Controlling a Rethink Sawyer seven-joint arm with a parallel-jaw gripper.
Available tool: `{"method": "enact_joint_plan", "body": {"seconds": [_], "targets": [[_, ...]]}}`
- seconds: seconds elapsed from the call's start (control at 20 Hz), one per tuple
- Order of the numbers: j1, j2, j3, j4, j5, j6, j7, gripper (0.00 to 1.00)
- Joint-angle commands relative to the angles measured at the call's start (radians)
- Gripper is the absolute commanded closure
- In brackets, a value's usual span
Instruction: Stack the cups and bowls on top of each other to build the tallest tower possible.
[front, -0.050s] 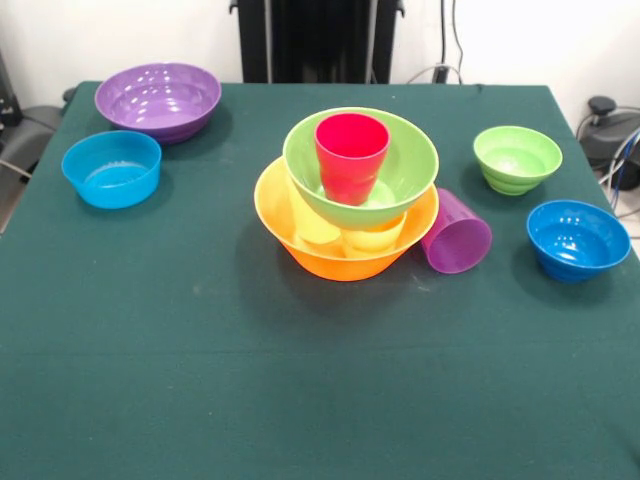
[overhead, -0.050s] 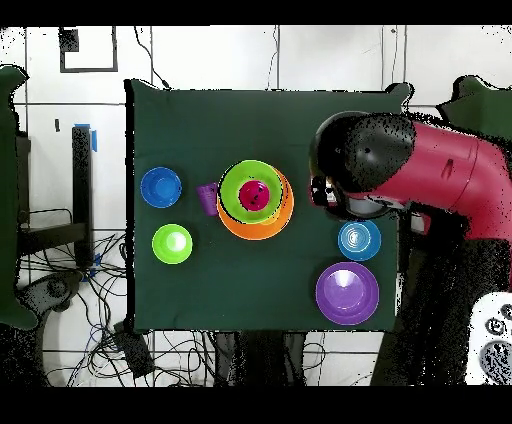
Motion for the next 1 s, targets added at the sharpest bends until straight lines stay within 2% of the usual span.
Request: {"method": "enact_joint_plan", "body": {"seconds": [0.05,0.7,1.0], "targets": [[-0.035,0.018,0.152,0.135,-0.078,-0.057,-0.329,0.00],[-0.088,0.025,0.208,0.181,-0.117,-0.128,-0.292,0.00],[-0.114,0.039,0.232,0.226,-0.128,-0.208,-0.254,0.00]]}}
